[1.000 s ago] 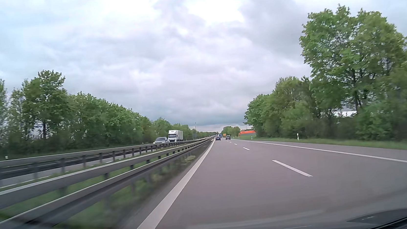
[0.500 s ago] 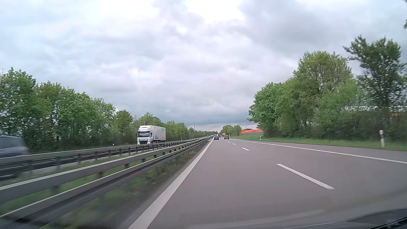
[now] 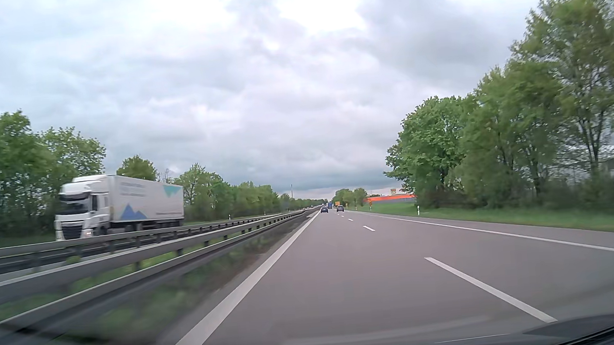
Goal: Follow the waypoints while adhering to traffic rules and regulations
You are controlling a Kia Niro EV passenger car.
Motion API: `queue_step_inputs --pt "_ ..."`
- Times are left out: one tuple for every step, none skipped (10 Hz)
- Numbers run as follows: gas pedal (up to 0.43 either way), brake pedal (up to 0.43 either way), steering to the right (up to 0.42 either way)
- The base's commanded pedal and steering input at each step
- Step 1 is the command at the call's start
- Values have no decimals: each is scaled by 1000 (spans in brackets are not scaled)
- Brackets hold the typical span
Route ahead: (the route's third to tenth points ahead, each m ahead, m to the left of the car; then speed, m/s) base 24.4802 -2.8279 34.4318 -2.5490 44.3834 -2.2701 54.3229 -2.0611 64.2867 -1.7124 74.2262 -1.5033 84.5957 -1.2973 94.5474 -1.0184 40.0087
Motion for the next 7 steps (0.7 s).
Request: queue_step_inputs --pt "311 12 3" --pt "311 12 3" --pt "311 12 3" --pt "311 12 3" --pt "311 12 3" --pt "311 12 3" --pt "311 12 3"
